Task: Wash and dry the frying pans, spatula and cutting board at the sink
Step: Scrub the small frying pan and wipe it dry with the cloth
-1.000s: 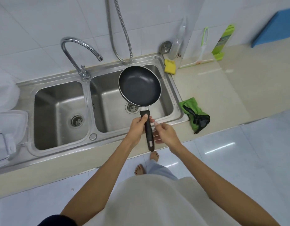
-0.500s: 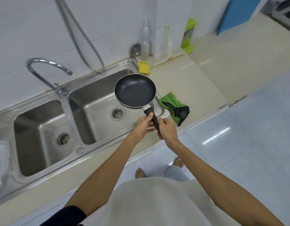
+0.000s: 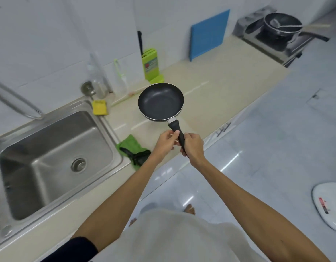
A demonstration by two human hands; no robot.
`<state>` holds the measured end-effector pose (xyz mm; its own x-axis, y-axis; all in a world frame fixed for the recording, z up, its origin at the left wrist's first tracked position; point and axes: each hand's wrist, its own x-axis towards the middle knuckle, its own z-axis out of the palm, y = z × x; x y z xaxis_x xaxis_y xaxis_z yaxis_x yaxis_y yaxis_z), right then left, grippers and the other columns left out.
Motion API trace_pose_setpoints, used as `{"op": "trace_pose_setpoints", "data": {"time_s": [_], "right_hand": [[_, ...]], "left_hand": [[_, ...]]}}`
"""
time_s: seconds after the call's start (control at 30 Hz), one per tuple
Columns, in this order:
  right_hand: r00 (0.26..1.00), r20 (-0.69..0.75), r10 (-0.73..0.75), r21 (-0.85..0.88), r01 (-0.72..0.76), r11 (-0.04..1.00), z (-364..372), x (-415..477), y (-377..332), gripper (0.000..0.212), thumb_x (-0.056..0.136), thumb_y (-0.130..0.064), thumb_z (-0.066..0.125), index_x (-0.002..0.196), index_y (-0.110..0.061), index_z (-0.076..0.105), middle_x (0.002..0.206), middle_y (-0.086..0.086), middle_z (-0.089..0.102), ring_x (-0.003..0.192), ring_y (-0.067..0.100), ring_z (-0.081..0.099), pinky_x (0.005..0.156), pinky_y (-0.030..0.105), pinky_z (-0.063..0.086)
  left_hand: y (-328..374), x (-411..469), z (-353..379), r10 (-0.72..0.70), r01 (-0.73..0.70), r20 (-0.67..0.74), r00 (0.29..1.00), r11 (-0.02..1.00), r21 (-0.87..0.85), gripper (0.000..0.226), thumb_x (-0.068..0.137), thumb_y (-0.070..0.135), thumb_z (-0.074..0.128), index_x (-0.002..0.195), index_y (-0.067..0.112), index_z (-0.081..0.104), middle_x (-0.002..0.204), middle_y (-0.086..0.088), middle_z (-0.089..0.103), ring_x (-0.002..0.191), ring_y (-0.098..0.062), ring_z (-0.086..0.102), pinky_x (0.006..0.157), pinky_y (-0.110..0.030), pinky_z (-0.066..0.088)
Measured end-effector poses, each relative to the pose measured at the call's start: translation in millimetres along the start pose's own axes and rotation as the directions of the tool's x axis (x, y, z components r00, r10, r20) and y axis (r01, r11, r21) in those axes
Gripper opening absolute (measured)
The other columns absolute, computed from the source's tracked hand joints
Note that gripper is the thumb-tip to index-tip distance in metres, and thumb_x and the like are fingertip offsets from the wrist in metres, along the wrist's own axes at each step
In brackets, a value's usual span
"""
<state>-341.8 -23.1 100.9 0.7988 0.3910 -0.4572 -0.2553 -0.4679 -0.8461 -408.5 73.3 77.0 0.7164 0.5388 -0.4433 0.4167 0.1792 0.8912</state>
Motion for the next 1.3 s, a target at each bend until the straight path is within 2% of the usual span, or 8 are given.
{"op": "trace_pose_setpoints", "data": {"time_s": [0.2, 0.3, 0.53, 0.67, 0.77, 0.9, 1.17, 1.3], "right_hand": [[0.999, -0.031, 0.034, 0.031, -0.033, 0.999, -74, 71, -12, 0.036, 0.097, -0.014, 0.040, 0.088, 0.009, 0.066, 0.082, 0.026, 0.070, 0.047, 0.021, 0.054, 0.042, 0.028, 0.043], [0.999, -0.031, 0.039, 0.039, -0.037, 0.999, -94, 109, -20, 0.036, 0.094, -0.013, 0.041, 0.086, 0.010, 0.066, 0.080, 0.025, 0.071, 0.046, 0.021, 0.055, 0.043, 0.030, 0.044], [0.997, 0.007, 0.073, 0.048, -0.073, 0.996, -111, 193, -54, 0.031, 0.093, -0.009, 0.042, 0.085, 0.010, 0.066, 0.069, 0.015, 0.070, 0.046, 0.024, 0.054, 0.045, 0.033, 0.046], [0.993, 0.040, 0.111, 0.038, -0.112, 0.993, -113, 243, -71, 0.030, 0.091, -0.007, 0.042, 0.085, 0.013, 0.064, 0.067, 0.016, 0.067, 0.045, 0.023, 0.053, 0.046, 0.032, 0.044], [0.991, 0.058, 0.121, 0.013, -0.122, 0.992, -112, 279, -84, 0.031, 0.092, -0.008, 0.042, 0.086, 0.013, 0.063, 0.067, 0.016, 0.066, 0.044, 0.022, 0.052, 0.044, 0.031, 0.042], [0.986, 0.080, 0.148, -0.031, -0.146, 0.989, -112, 320, -95, 0.028, 0.093, -0.008, 0.041, 0.084, 0.008, 0.063, 0.066, 0.014, 0.064, 0.045, 0.022, 0.054, 0.043, 0.030, 0.043], [0.970, 0.144, 0.197, -0.146, -0.176, 0.974, -111, 414, -103, 0.028, 0.096, -0.011, 0.038, 0.080, 0.000, 0.058, 0.070, 0.016, 0.062, 0.046, 0.023, 0.055, 0.043, 0.030, 0.046], [0.962, 0.187, 0.197, -0.214, -0.156, 0.964, -107, 461, -99, 0.029, 0.096, -0.011, 0.037, 0.080, 0.001, 0.057, 0.069, 0.018, 0.061, 0.043, 0.023, 0.053, 0.043, 0.031, 0.044]], "left_hand": [[40, 56, 78, 0.035, -0.036, 0.033, 0.999, 0.999, 0.010, 0.019, 0.102, 0.031, 0.055, 0.104, 0.014, 0.062, 0.095, -0.004, 0.069, 0.083, -0.016, 0.067, 0.071, -0.028, 0.047], [53, 92, 99, 0.045, -0.045, 0.013, 0.999, 0.997, 0.068, 0.028, 0.100, 0.033, 0.055, 0.104, 0.007, 0.066, 0.095, -0.010, 0.073, 0.079, -0.013, 0.066, 0.068, -0.024, 0.046], [72, 181, 124, 0.086, -0.078, -0.064, 0.994, 0.989, 0.128, 0.035, 0.101, 0.029, 0.050, 0.087, 0.001, 0.065, 0.074, -0.001, 0.067, 0.069, -0.012, 0.062, 0.064, -0.027, 0.044], [87, 224, 130, 0.046, -0.036, -0.085, 0.995, 0.993, 0.116, 0.029, 0.101, 0.027, 0.052, 0.081, 0.009, 0.064, 0.068, 0.004, 0.065, 0.060, -0.005, 0.058, 0.061, -0.022, 0.042], [99, 256, 136, 0.013, -0.001, -0.106, 0.994, 0.993, 0.115, 0.027, 0.100, 0.026, 0.051, 0.079, 0.014, 0.063, 0.069, 0.004, 0.064, 0.059, -0.004, 0.057, 0.061, -0.023, 0.042], [114, 289, 144, -0.049, 0.063, -0.152, 0.987, 0.993, 0.095, 0.026, 0.101, 0.020, 0.050, 0.080, 0.014, 0.063, 0.071, 0.004, 0.064, 0.057, 0.002, 0.057, 0.059, -0.018, 0.041], [117, 364, 164, -0.170, 0.193, -0.260, 0.950, 0.979, 0.067, 0.022, 0.099, 0.023, 0.052, 0.086, 0.017, 0.068, 0.088, -0.008, 0.074, 0.083, -0.023, 0.068, 0.077, -0.033, 0.051], [116, 402, 178, -0.222, 0.220, -0.327, 0.918, 0.974, -0.044, 0.023, 0.100, 0.018, 0.050, 0.095, 0.009, 0.071, 0.074, -0.011, 0.070, 0.057, -0.015, 0.063, 0.062, -0.023, 0.049]]}}
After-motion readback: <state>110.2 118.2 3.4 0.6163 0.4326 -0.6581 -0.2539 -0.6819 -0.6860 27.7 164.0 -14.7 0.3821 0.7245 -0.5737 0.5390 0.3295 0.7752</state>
